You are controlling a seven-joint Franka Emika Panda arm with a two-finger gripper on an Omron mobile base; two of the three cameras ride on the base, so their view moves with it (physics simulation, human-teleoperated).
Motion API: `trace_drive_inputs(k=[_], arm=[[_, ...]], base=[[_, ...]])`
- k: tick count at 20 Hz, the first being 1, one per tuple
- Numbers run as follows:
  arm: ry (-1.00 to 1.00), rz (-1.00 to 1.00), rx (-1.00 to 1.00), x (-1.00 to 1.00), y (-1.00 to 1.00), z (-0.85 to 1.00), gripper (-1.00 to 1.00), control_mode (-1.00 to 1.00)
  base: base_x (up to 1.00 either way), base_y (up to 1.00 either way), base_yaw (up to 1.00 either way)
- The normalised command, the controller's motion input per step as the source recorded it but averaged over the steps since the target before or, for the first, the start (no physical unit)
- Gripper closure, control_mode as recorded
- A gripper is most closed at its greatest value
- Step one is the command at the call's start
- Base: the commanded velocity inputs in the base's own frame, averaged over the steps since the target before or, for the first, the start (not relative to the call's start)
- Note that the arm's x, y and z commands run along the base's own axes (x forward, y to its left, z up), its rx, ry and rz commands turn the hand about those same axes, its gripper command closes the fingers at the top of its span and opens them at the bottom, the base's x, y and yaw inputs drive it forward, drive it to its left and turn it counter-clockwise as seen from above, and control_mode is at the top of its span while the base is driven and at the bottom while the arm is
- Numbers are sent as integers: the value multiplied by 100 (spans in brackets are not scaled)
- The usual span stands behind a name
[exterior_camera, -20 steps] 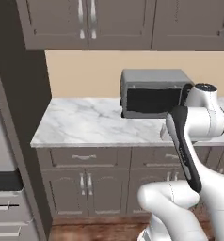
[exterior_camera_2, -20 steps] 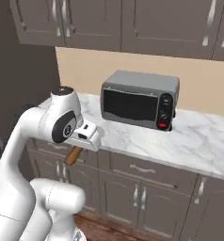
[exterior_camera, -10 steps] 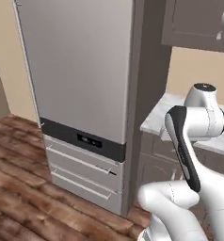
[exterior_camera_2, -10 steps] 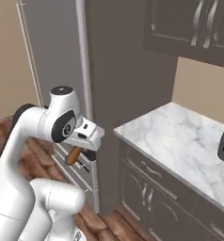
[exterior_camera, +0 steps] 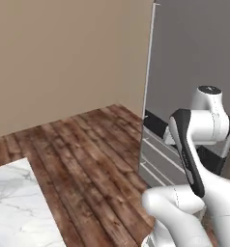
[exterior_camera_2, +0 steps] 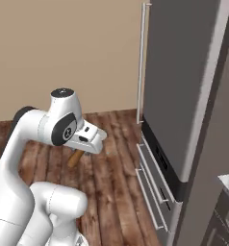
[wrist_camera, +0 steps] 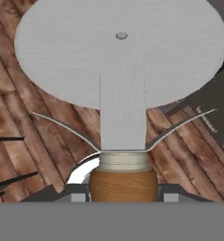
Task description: Take the pizza cutter from the drawer on the right and place it on the dining counter for cutting.
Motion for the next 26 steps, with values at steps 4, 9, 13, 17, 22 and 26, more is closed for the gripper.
trace_drive_inputs(k=[4,9,13,17,22,26], arm=[[0,0,0,0,0,0,100,100],[0,0,0,0,0,0,100,100],[0,0,0,0,0,0,100,100],[0,0,0,0,0,0,100,100],[0,0,0,0,0,0,100,100],[0,0,0,0,0,0,100,100]], base=[[9,47,83],[33,-20,82],[29,-21,85],[43,0,84],[48,0,78],[45,3,79]])
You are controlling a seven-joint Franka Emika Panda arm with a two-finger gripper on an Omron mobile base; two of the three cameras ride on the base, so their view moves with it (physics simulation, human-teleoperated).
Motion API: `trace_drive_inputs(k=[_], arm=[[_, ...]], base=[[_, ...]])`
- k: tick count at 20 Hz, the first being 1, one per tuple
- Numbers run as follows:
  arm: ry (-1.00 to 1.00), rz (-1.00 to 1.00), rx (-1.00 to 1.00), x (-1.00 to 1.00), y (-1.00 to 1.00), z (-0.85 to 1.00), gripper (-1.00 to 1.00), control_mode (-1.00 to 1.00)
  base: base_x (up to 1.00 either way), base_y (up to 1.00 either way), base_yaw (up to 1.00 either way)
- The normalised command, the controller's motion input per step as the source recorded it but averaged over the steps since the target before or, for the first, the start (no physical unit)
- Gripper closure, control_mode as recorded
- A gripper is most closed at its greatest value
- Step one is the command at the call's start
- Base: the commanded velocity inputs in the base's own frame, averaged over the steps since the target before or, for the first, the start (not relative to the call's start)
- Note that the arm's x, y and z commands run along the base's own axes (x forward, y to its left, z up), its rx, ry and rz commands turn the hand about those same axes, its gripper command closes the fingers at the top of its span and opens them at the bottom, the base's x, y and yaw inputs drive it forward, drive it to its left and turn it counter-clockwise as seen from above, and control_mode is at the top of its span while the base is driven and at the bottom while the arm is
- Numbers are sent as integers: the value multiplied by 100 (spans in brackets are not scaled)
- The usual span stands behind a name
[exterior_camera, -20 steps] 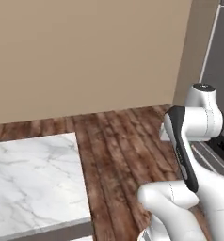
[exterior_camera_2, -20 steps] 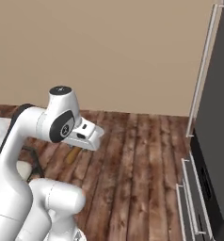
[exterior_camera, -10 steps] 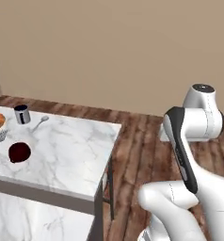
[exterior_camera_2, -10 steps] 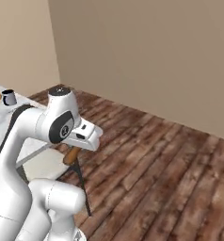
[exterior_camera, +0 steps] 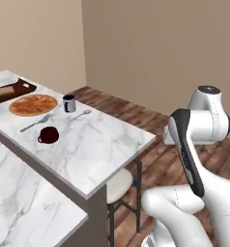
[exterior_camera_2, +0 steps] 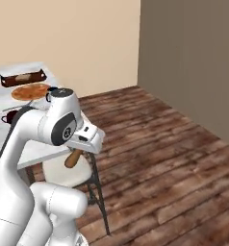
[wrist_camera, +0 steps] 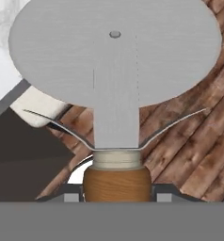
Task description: Take the pizza cutter from the drawer on the right and place it on the dining counter for cutting.
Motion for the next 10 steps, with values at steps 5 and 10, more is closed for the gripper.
trace_drive_inputs(k=[5,10], arm=[[0,0,0,0,0,0,100,100],[0,0,0,0,0,0,100,100]], base=[[50,-32,66],[42,-75,54]])
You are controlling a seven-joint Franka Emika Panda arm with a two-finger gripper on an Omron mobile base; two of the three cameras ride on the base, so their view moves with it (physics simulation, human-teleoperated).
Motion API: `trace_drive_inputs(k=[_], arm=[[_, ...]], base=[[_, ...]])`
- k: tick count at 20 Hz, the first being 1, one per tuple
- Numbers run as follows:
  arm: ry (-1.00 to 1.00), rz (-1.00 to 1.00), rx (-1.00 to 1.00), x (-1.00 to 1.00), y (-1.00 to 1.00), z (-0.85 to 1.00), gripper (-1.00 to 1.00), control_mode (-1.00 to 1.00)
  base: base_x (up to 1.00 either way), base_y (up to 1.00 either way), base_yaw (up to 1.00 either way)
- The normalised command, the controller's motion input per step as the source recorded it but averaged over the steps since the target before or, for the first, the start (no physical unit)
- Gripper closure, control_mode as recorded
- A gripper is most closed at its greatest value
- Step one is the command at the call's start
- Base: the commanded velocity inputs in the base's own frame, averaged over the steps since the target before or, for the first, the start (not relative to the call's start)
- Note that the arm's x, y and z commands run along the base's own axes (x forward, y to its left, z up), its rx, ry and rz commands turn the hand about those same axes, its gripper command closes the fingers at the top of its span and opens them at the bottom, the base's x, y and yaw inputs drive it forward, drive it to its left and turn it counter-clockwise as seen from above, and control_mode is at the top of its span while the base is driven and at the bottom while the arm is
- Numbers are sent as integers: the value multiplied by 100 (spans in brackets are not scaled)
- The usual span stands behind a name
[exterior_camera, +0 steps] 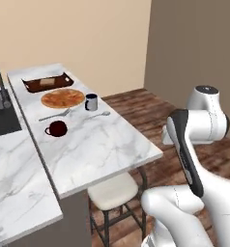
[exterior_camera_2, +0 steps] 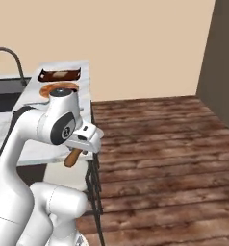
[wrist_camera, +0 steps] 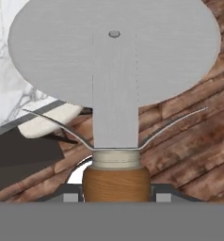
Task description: Take the pizza cutter from the drawer on the right and place it on the dining counter for cutting.
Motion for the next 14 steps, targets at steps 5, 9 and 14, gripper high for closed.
trace_drive_inputs(k=[5,9,14], arm=[[0,0,0,0,0,0,100,100],[0,0,0,0,0,0,100,100],[0,0,0,0,0,0,100,100]], base=[[41,-58,55],[14,58,27],[16,92,16]])
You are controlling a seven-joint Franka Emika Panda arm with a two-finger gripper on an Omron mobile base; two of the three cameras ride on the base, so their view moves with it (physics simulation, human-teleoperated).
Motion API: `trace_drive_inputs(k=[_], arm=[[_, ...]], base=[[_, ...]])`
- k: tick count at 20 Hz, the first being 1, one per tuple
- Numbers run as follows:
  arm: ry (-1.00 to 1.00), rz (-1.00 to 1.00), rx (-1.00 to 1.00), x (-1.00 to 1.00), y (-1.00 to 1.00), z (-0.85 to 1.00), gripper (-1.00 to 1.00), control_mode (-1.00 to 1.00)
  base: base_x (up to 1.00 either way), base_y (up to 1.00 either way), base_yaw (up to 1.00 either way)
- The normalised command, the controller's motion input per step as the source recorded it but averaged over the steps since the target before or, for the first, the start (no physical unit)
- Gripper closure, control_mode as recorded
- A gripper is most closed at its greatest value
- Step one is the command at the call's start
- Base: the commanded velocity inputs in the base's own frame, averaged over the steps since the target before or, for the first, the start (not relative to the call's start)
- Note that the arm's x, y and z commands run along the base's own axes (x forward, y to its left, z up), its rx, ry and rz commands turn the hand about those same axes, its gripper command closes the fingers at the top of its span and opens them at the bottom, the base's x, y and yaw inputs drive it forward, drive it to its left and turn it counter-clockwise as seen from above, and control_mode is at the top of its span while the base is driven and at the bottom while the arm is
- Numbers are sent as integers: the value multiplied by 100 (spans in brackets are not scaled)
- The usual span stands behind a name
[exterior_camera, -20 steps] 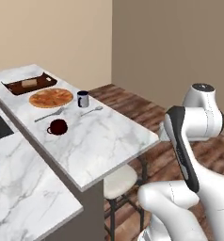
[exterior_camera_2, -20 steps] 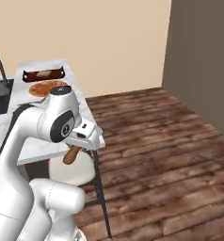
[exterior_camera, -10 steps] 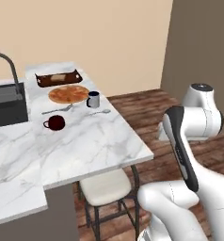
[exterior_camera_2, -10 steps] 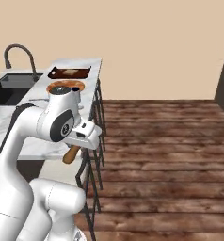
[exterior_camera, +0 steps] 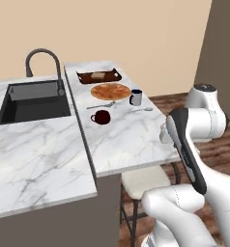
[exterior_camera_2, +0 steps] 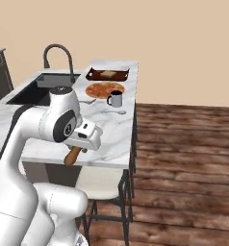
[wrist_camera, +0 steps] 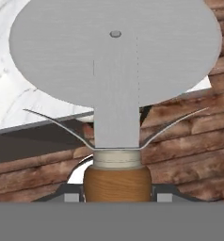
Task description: Take the pizza cutter from the drawer on the right and place it on the dining counter for cutting.
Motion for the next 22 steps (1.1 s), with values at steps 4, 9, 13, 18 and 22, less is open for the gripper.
trace_drive_inputs(k=[4,9,13,18,22], arm=[[0,0,0,0,0,0,100,100],[0,0,0,0,0,0,100,100],[0,0,0,0,0,0,100,100],[0,0,0,0,0,0,100,100],[0,0,0,0,0,0,100,100]], base=[[54,49,28],[73,6,35],[63,-1,11],[82,-1,0],[81,-15,-1]])
